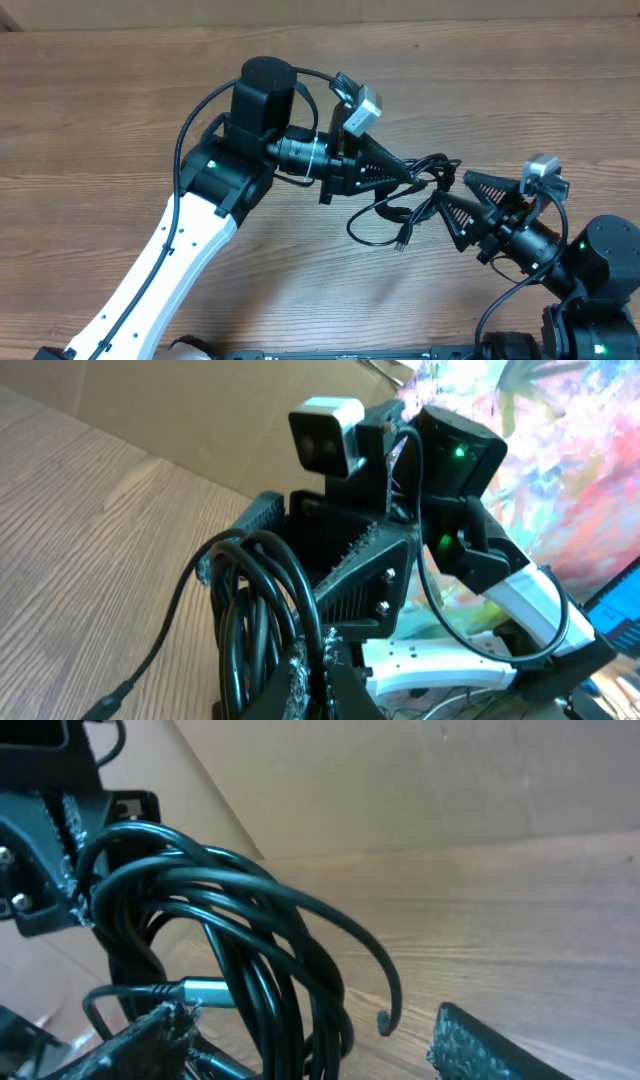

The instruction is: Untangle cables

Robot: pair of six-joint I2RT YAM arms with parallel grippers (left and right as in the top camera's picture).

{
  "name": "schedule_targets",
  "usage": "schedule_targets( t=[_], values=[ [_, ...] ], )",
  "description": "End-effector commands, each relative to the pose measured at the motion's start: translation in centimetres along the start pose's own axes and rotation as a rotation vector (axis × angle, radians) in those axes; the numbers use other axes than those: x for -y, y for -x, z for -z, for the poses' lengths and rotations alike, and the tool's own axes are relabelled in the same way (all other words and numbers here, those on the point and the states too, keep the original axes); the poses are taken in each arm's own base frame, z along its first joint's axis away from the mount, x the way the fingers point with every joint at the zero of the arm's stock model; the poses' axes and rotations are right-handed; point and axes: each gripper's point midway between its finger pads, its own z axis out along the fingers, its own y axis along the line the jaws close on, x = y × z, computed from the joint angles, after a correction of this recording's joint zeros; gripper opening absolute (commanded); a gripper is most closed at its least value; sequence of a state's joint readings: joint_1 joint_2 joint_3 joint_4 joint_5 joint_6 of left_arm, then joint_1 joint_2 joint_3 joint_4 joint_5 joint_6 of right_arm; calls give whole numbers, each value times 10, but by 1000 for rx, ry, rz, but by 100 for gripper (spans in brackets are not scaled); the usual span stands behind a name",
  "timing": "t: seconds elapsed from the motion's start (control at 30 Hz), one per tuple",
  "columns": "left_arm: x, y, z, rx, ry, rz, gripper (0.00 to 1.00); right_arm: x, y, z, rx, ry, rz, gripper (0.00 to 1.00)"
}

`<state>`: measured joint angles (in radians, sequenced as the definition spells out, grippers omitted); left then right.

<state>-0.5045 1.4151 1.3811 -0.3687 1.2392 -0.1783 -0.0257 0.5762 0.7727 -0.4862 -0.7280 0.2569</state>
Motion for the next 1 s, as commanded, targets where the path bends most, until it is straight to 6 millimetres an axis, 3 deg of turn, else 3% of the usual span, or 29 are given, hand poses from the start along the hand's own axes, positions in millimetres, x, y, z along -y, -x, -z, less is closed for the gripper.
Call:
schedule_targets(
  t=[0.0,0.1,0.43,0.5,0.53,0.57,0.67,0.7,0.77,0.8,0.83,0.87,0.97],
  values=[
    [12,13,3,23,18,-22,4,-14,8,4,10,51,27,84],
    [12,18,3,37,22,-10,4,-19,6,4,-2,79,24,92],
    [34,25,-3,38,-78,-36,4,-15,5,1,-11,71,14,88],
    [37,24,-5,34,-86,-37,4,-12,5,-2,-17,70,7,70],
    [37,24,-5,34,-86,-38,4,-10,5,-3,-21,68,3,50],
    [36,24,-5,35,-82,-38,4,-10,4,-4,-24,67,0,39],
    [33,25,-5,40,-69,-39,5,-9,4,-5,-25,67,-2,14],
    [31,25,-5,43,-57,-35,9,-9,4,-5,-25,66,-2,10],
    [26,28,-3,55,-30,-33,49,-6,5,-5,-19,49,-2,5],
    [22,29,2,62,-17,-33,79,-2,6,-5,-13,29,-3,4],
    [18,30,5,67,-4,-25,91,-1,7,-5,-10,23,-2,4],
    [11,29,12,73,19,-1,99,-1,7,-5,-8,19,-2,4],
    [-3,22,24,68,66,69,100,-2,9,-5,-1,23,3,4]
  ],
)
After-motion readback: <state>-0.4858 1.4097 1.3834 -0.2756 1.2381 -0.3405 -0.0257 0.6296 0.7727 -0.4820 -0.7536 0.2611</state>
